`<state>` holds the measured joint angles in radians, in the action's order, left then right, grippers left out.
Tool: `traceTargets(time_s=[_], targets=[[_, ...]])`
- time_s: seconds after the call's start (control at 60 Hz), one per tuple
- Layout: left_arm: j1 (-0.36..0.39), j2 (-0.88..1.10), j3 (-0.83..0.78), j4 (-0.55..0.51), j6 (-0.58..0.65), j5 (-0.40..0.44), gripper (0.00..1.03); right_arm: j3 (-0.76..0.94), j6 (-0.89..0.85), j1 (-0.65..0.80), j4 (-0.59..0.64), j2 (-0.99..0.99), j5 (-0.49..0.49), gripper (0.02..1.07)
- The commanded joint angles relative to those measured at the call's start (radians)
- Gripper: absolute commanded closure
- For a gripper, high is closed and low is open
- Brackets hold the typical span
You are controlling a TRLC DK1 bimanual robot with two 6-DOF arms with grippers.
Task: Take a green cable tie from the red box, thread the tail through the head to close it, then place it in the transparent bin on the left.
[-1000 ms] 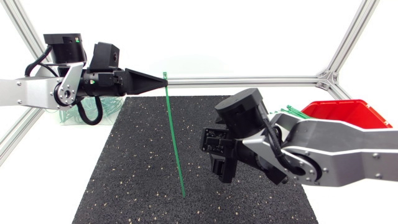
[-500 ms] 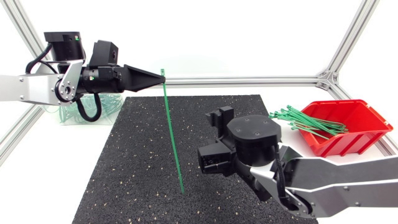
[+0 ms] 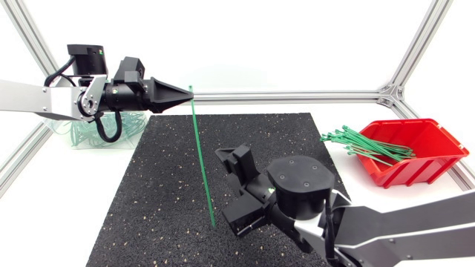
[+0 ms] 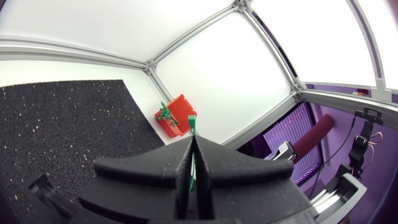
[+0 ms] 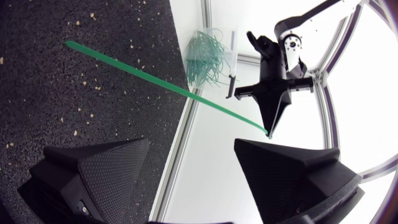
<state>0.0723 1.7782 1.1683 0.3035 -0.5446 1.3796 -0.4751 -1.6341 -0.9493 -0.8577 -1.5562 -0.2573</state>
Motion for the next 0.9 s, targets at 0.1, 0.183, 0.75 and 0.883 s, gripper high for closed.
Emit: traceTargets(time_s=[0.1, 0.183, 0.75, 0.883], targets=[[-0.022, -0.003, 0.011, 0.003, -0.124, 0.013, 1.00, 0.035, -0.090, -0.031, -0.029, -0.031, 0.047, 0.07], [-0.031, 0.010, 0.036, 0.003, -0.179, 0.015, 1.00, 0.032, -0.096, -0.037, -0.033, -0.036, 0.056, 0.07], [-0.075, 0.116, 0.149, -0.050, -0.229, 0.027, 1.00, 0.059, -0.107, -0.105, -0.092, -0.059, 0.062, 0.16], [-0.072, 0.116, 0.146, -0.056, -0.229, 0.041, 1.00, 0.070, -0.135, -0.108, -0.124, -0.087, 0.084, 0.23]])
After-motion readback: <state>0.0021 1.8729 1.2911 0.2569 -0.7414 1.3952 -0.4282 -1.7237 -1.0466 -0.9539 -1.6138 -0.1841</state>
